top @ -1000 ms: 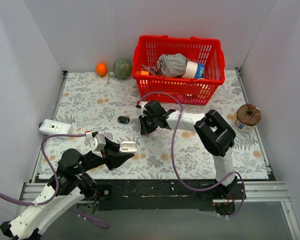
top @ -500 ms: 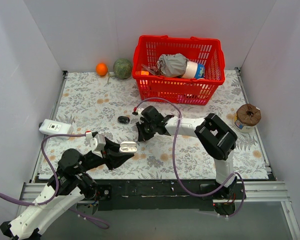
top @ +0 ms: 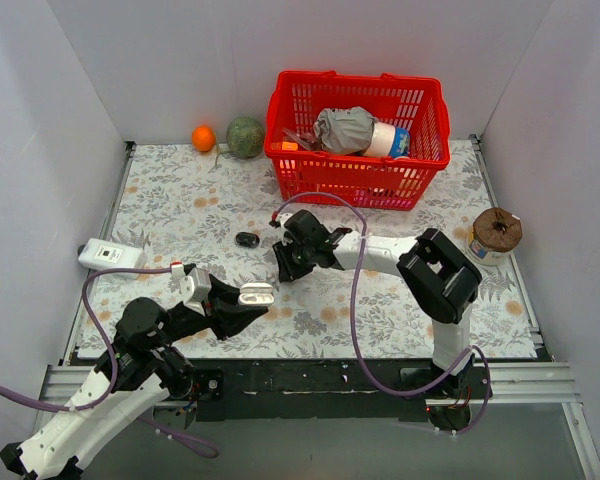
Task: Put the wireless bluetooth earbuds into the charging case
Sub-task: Pick up the earbud from the center of the board.
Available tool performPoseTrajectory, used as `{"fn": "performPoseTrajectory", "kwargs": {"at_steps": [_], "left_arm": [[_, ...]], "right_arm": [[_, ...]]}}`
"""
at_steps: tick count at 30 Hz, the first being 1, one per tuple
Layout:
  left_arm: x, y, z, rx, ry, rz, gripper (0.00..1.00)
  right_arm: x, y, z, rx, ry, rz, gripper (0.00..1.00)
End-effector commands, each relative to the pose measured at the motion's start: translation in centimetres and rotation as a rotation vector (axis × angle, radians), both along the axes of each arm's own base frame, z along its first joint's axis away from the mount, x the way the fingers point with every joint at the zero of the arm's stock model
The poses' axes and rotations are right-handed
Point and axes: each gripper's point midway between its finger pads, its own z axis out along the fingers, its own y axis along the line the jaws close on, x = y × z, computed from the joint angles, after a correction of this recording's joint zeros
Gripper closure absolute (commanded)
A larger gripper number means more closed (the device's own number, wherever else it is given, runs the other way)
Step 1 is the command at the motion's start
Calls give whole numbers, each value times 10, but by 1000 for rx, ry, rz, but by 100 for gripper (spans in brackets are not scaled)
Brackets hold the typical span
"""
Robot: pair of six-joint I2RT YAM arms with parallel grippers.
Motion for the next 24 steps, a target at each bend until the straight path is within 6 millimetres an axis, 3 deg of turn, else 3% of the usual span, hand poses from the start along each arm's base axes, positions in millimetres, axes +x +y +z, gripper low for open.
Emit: {"fn": "performPoseTrajectory", "kwargs": {"at_steps": [1, 10, 24], "left_arm": [[-3, 2, 8, -23, -21, -3, 100], [-3, 1, 7, -18, -17, -8, 100], [-3, 0, 6, -17, -19, -9, 100]], "right_arm": [[19, 20, 23, 55, -37, -23, 62], [28, 32, 20, 65, -34, -11, 61], [23, 26, 2, 21, -10, 6, 58]]}}
